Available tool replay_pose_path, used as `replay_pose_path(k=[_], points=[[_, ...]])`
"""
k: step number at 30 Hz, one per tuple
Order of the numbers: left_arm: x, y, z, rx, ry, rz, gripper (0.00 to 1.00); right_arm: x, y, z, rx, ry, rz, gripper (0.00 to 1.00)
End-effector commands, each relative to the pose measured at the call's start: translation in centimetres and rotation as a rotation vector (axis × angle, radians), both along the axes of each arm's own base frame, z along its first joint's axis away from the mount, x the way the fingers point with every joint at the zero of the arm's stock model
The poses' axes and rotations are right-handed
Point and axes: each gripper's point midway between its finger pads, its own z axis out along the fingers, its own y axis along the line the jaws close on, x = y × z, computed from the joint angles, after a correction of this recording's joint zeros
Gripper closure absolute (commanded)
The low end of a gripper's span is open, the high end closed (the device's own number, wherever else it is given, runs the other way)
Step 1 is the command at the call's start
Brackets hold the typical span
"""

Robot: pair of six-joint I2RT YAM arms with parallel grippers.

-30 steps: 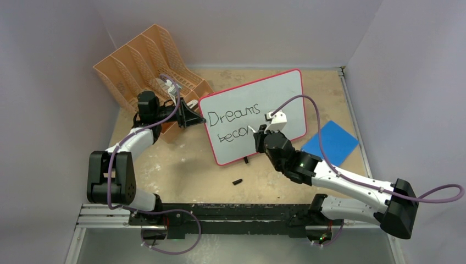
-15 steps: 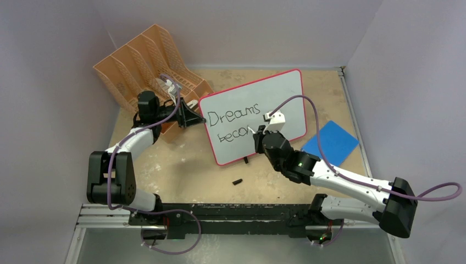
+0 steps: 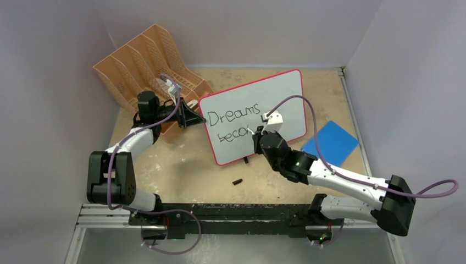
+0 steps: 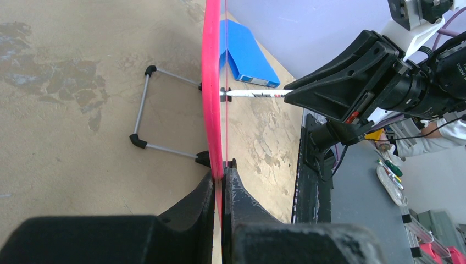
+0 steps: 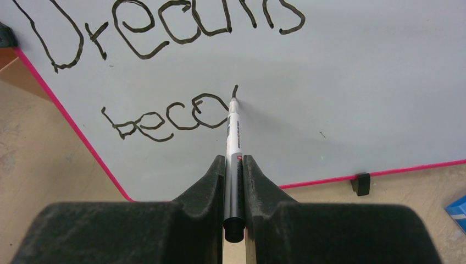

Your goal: Write a sentence on the whiteboard

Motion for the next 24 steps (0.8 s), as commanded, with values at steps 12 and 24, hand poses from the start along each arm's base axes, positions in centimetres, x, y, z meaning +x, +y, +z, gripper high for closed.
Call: replay_pose_path(k=[12, 24], points=[[0.5, 0.1, 1.7, 0.009, -0.099, 0.006, 1.0, 0.5, -0.6, 1.2, 0.042, -0.027, -0.062, 1.0], [0.6, 0.2, 1.8, 0.01, -0.099, 0.008, 1.0, 0.2, -1.4, 0.9, 0.045, -0.009, -0.093, 1.0]])
